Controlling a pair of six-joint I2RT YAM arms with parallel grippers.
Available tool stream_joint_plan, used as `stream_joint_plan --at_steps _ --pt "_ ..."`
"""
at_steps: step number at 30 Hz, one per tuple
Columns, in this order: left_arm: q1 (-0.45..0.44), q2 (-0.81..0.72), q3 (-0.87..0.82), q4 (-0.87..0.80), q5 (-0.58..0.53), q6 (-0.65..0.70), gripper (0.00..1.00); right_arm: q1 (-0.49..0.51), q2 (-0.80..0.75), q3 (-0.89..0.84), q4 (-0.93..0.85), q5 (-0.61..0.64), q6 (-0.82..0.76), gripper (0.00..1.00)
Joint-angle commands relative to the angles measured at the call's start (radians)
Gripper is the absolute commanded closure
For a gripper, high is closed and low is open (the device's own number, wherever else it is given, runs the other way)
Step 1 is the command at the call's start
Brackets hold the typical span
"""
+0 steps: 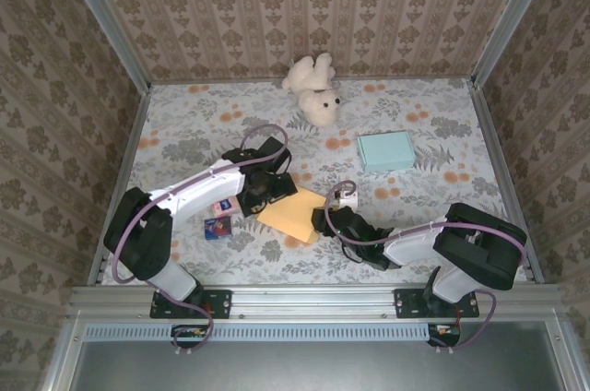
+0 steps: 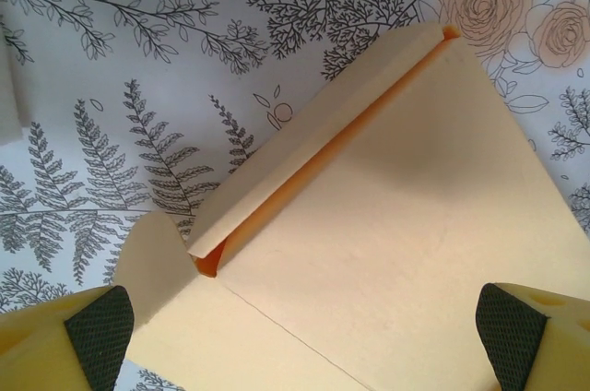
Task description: Fold the paper box
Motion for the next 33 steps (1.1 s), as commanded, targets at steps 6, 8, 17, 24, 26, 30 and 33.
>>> stream_joint_plan --at_steps 6,8,17,24,26,30,33 --pt "0.002 0.026 -0.045 -0.024 0.005 0.045 0.0 -0.017 0.014 0.001 -0.044 -0.007 -0.014 0.49" --pt "0.002 0.029 -0.049 -0.015 0.017 0.047 0.0 -0.017 0.014 0.001 -0.044 -0.008 -0.015 0.49" --pt "-0.011 0.05 -0.084 0.041 0.058 0.018 0.0 -0.017 0.013 0.003 -0.043 -0.01 -0.018 0.49" --pt "-0.016 0.054 -0.117 0.08 0.093 -0.001 0.01 -0.022 0.018 0.006 -0.045 -0.01 -0.025 0.49" --pt "-0.018 0.049 -0.12 0.083 0.092 -0.006 0.01 -0.027 0.022 0.012 -0.047 -0.018 -0.03 0.49" --pt "-0.022 0.04 -0.132 0.099 0.095 -0.022 0.02 -0.035 0.034 0.028 -0.053 -0.032 -0.037 0.49" --pt "-0.023 0.038 -0.14 0.106 0.098 -0.029 0.02 -0.037 0.048 0.036 -0.053 -0.035 -0.04 0.49"
